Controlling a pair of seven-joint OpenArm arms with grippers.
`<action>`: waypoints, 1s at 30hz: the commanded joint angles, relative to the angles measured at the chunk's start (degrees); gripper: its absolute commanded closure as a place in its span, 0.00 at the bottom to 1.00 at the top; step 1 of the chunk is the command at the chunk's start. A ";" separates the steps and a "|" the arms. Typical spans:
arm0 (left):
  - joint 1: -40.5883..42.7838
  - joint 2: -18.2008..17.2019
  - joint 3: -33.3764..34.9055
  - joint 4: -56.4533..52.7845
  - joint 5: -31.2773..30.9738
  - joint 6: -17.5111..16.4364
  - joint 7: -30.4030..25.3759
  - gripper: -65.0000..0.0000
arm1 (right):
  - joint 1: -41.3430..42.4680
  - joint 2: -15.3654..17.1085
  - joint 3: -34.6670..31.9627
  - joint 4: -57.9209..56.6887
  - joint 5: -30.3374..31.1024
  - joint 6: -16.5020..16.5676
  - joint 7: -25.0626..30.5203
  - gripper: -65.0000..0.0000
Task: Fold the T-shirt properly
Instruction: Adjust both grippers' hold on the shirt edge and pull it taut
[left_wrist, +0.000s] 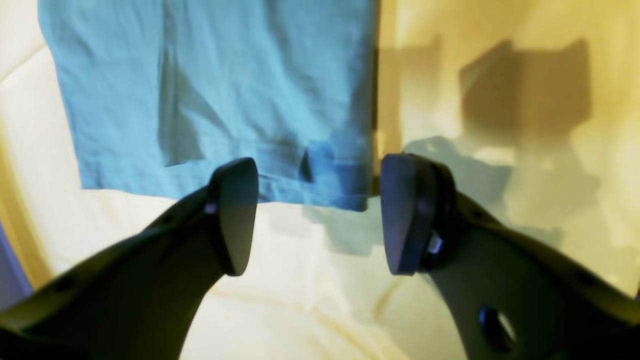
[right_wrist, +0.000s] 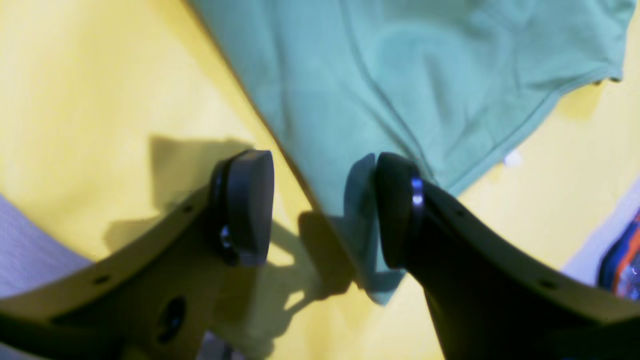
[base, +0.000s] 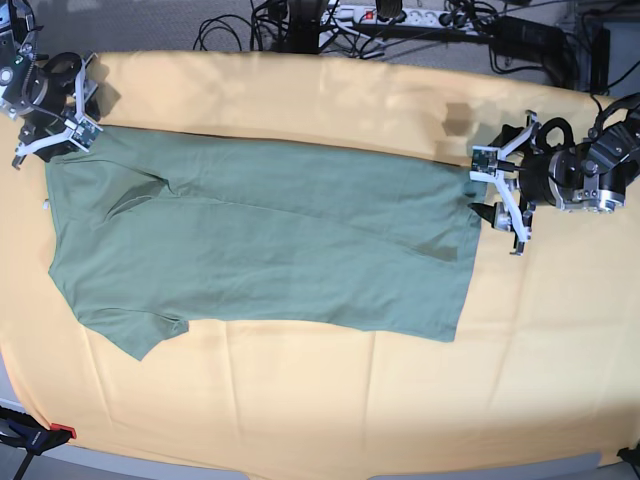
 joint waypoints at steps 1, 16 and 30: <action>-1.11 -1.11 -0.74 0.55 -0.46 0.33 -0.63 0.40 | -0.39 1.03 0.70 0.61 -1.92 -2.71 0.72 0.47; -1.14 -0.33 -0.74 0.57 -1.57 0.44 -2.64 0.40 | -0.55 4.81 0.70 -8.02 -7.28 -6.51 4.50 1.00; -1.11 -0.33 -0.74 0.57 -5.40 -5.11 -2.56 0.40 | -0.52 4.81 0.70 -4.11 -7.28 -6.51 4.46 1.00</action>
